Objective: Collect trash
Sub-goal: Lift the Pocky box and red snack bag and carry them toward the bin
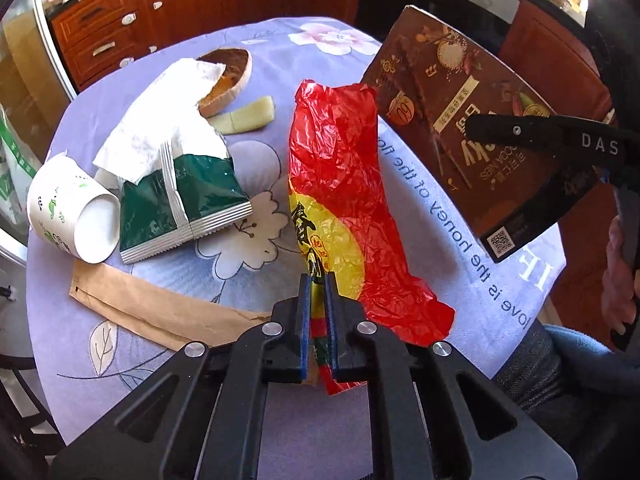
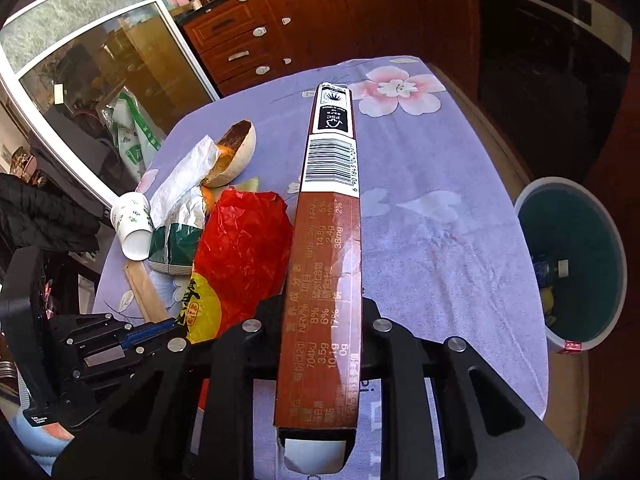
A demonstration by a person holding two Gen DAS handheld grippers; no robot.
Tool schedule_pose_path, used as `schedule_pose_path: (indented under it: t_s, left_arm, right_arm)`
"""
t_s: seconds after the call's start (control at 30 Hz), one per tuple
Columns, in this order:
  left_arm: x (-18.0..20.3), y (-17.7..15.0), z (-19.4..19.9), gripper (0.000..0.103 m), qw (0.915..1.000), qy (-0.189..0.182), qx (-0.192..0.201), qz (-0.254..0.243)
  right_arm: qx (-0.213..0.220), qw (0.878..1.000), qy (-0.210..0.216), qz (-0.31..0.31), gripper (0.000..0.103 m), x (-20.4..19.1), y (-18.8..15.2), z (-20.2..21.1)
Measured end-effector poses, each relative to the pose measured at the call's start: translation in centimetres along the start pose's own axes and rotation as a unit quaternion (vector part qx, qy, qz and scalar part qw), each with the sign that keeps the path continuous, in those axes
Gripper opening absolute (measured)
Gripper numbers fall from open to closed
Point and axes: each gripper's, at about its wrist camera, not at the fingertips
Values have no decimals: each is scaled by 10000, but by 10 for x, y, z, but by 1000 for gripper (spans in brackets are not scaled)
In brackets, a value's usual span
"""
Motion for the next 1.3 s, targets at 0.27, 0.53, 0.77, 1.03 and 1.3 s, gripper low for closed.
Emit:
schedule_pose_path:
  t_s: [0.27,0.53,0.77,1.03,1.3]
  left_arm:
    - [4,-2,-15,58,9996,-68,-261,61]
    - [46,8,-32,66,9991,-76,-284,-292]
    - [74,24,-20,3,9991,33,227,-357]
    - [100,50,19,3,9952,76,795,-573]
    - [162,84,34,3,9894,-300,965,-1040]
  right_arm:
    - [-167,9997,154,-1,19,1,-9,-10]
    - [-196,9995,250,-39,19,5,-12,-12]
    - [-82,9996,183,-191,19,22,-16,-2]
    - [436,9972,132,-597,18,60,-11,36]
    - [1052,9878,-407,-1075,18,126,-16,99]
Point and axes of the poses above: each gripper's, at about its wrist camera, not at the fingertips, and z roughly against the way its jaws point, x to its right, y to its top, and after that the axes turned 13 degrees about z, right-handed
